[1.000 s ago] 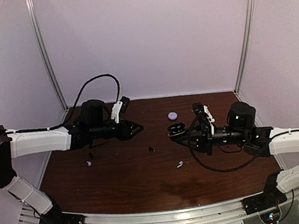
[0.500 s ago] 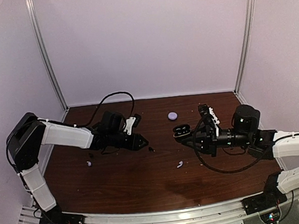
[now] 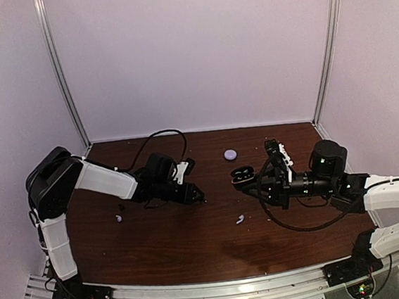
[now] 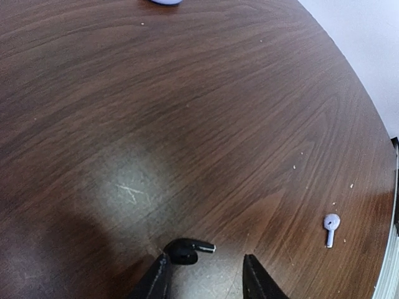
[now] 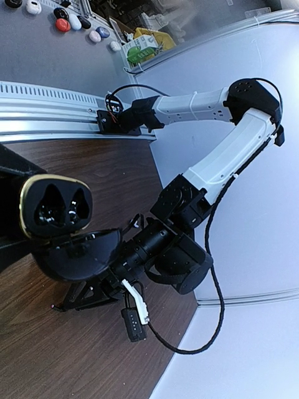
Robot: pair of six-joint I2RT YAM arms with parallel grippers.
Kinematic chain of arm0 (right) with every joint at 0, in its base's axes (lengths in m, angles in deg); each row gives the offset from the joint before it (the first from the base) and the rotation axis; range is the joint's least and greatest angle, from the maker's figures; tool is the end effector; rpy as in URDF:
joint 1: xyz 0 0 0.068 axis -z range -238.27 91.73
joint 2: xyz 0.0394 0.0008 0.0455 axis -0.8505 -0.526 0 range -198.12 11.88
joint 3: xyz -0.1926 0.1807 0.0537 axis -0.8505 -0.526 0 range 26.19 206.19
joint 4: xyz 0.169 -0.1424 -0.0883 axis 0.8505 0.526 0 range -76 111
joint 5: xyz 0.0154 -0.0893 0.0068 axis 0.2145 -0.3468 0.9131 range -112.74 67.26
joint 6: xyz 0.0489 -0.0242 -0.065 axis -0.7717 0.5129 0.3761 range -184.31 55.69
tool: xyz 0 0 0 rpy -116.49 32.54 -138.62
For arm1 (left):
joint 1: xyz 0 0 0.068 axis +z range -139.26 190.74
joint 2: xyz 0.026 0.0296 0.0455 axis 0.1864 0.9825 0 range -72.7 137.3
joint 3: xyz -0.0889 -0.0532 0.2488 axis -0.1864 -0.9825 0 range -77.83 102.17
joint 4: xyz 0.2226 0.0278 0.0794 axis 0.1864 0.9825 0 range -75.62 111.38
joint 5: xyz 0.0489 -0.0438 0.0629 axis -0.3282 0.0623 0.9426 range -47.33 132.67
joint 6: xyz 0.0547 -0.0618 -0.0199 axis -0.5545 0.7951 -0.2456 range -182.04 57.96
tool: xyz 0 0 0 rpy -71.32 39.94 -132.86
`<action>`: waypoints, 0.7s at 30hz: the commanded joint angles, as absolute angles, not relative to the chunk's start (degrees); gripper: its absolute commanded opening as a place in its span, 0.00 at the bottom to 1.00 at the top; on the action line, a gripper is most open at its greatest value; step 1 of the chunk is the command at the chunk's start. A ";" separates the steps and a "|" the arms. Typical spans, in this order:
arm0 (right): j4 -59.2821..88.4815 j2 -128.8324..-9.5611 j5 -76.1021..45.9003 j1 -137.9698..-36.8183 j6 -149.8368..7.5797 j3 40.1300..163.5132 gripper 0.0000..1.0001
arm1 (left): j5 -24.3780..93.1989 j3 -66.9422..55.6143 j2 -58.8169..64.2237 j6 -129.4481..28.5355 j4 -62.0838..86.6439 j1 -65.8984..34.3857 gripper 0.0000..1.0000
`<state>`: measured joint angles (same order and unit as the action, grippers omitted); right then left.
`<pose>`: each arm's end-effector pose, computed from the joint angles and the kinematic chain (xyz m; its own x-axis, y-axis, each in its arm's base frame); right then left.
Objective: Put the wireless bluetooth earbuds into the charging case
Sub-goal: Pick up the left earbud from the center of the board.
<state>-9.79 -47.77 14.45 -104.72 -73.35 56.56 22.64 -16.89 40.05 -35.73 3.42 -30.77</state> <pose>0.1341 0.2067 0.2705 -0.2209 -0.0507 -0.9740 -0.9693 0.1223 0.2135 0.2922 -0.2927 0.1239 -0.8010 0.1529 -0.5789 0.5151 0.6688 -0.5360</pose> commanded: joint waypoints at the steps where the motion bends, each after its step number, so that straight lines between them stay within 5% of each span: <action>1: -10.79 -47.44 13.58 -104.32 -73.46 56.13 0.02 | 22.16 -12.81 42.81 -35.82 3.20 -31.51 0.41; 21: -9.06 -46.65 13.13 -104.10 -72.74 56.46 0.02 | 32.96 -1.01 50.37 -47.08 24.03 -37.06 0.39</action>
